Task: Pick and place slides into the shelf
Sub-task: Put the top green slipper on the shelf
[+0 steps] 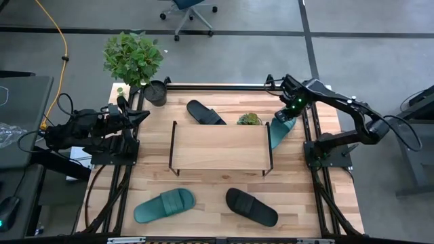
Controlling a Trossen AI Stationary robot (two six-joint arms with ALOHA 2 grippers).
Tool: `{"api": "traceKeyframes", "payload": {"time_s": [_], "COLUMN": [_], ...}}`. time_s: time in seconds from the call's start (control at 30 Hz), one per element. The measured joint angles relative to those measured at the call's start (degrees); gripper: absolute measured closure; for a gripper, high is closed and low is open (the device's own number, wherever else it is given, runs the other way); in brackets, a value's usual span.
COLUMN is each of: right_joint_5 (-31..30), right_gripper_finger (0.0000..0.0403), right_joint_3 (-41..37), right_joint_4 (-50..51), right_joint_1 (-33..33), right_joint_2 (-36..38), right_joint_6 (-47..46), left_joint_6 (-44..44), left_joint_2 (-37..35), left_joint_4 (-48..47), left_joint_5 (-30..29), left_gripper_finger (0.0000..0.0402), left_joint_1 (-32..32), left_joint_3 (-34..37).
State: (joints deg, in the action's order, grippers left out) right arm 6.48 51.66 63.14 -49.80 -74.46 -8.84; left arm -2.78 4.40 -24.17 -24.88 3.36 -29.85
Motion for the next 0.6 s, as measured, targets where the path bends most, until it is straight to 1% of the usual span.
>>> {"api": "traceKeyframes", "payload": {"time_s": [0.33,0.53,0.6], "right_joint_5": [-3.9,-7.7,-8.1], "right_gripper_finger": [0.0311,0.0311,0.0311], "right_joint_3": [0.0,0.0,-0.2], "right_joint_4": [1.8,1.8,1.5], "right_joint_1": [3.4,7.4,8.4], "right_joint_2": [0.0,0.0,0.6], "right_joint_6": [6.1,5.4,4.3], "left_joint_6": [0.0,0.0,0.0], "left_joint_2": [0.0,0.0,0.0], "left_joint_4": [0.0,0.0,0.0], "left_joint_5": [0.0,0.0,0.0], "left_gripper_finger": [0.0399,0.0399,0.0399], "left_joint_1": [0.0,0.0,0.0], "left_joint_3": [0.0,0.0,0.0]}}
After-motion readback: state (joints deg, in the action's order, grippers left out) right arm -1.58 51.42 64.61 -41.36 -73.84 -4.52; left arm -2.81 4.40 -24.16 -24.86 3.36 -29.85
